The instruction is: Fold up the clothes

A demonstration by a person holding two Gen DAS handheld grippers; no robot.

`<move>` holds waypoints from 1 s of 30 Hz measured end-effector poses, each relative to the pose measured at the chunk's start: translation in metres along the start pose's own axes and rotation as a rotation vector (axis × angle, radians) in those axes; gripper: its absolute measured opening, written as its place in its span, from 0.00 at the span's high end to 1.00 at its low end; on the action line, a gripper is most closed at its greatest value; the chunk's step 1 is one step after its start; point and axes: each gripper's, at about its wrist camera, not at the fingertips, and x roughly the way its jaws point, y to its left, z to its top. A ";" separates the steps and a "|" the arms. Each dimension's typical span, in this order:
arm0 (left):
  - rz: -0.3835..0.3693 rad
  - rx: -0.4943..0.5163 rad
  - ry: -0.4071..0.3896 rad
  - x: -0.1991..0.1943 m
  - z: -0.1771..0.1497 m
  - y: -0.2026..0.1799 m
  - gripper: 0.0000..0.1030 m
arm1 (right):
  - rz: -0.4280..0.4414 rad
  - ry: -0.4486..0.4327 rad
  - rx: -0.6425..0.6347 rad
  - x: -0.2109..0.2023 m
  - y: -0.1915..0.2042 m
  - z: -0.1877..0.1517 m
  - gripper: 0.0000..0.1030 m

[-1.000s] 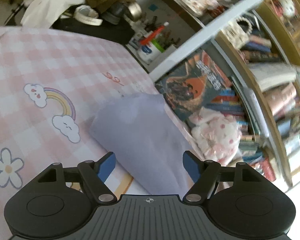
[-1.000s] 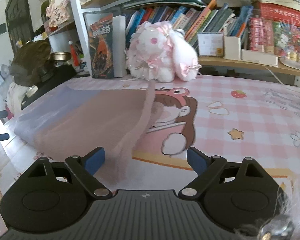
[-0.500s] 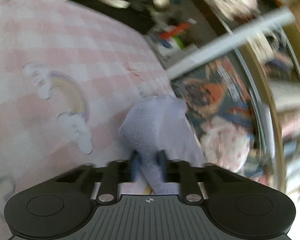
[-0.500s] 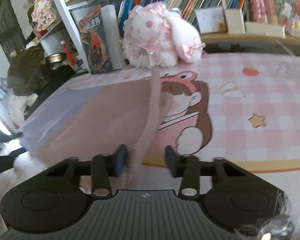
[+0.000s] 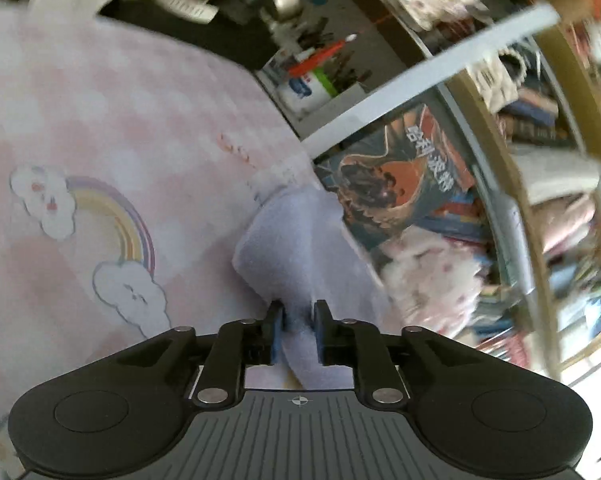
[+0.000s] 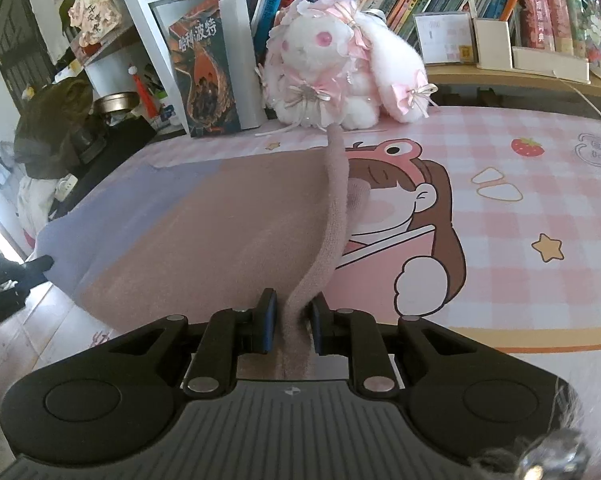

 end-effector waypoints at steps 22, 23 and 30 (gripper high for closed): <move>0.152 0.014 -0.049 0.036 0.021 -0.009 0.84 | 0.036 0.018 -0.016 0.015 0.008 0.007 0.83; 0.172 0.093 -0.071 0.034 0.016 -0.020 0.86 | 0.037 0.018 -0.014 0.015 0.008 0.007 0.83; 0.112 0.388 -0.047 0.024 0.009 -0.059 0.86 | 0.032 0.026 -0.031 0.015 0.008 0.008 0.83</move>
